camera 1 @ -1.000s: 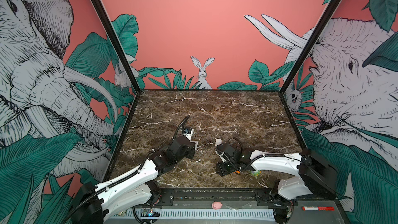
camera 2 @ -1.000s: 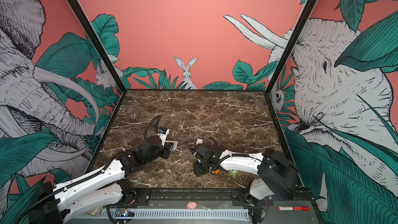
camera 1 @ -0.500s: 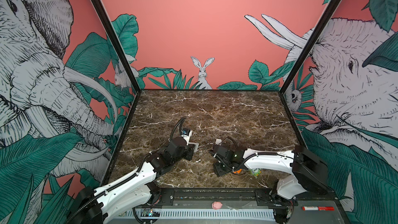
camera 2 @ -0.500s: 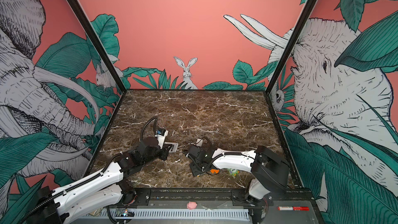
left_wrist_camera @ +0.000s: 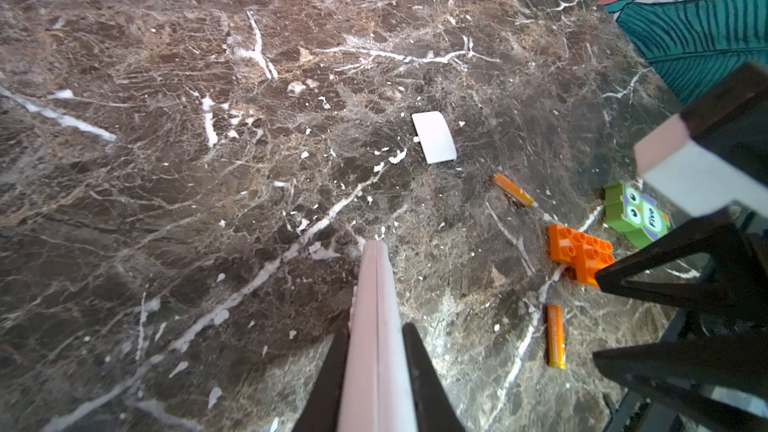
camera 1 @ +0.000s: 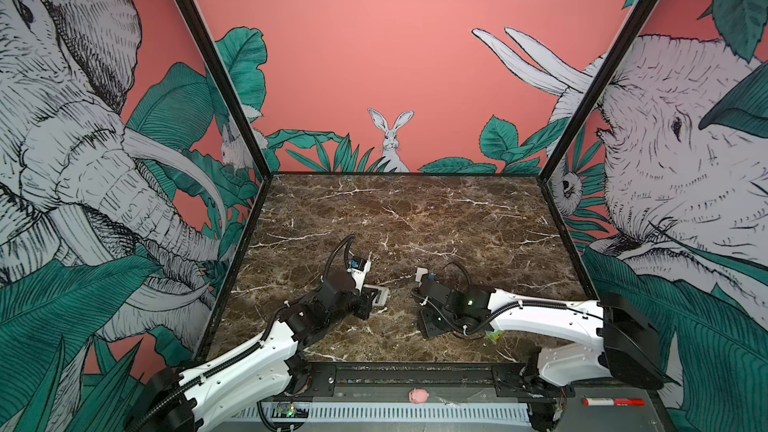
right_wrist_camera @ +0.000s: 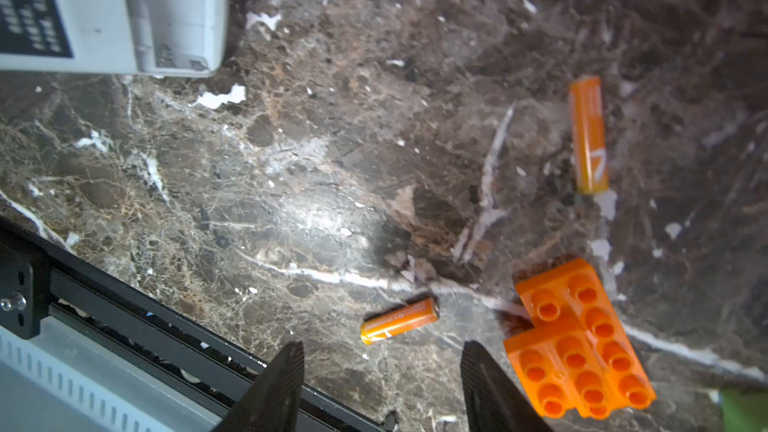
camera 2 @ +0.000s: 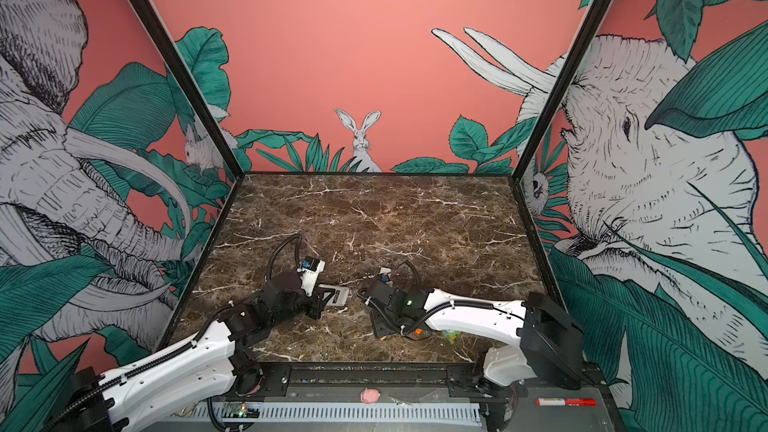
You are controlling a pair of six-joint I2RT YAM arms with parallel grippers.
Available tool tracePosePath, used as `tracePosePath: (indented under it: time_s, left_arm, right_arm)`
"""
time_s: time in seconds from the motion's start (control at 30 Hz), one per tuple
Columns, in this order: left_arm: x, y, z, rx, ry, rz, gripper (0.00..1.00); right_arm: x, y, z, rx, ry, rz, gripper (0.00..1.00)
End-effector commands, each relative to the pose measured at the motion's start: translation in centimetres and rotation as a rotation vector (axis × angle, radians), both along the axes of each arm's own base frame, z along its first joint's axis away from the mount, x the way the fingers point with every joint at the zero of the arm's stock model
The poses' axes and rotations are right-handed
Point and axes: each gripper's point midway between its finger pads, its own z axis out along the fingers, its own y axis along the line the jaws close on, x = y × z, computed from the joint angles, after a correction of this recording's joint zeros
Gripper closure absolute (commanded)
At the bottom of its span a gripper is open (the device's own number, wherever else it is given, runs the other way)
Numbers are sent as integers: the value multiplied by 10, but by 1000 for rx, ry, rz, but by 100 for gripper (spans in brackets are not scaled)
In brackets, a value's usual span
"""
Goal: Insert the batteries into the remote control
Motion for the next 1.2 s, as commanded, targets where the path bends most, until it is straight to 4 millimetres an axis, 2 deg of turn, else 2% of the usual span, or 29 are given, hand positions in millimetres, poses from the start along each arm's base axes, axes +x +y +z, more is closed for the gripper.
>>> tracePosePath:
  time_s: [0.0,0.33,0.47,1.17]
  left_arm:
    - [2,-4,12,-57,-32,-4,99]
    - [-4,-1,10,-77,-39,-16,99]
    - [-6,0,13,-81,-47,-18,98]
    - [-11,-1,10,-90,-35,-42,97]
  right_arm:
    - [-5,-10,-7,-20,55,-136,40]
    - [-15,7,-22,-81,150,-155,45]
    - [-14,5,-27,-95,152,-182,52]
    - [-17,0,-50,-136,174,-186,65]
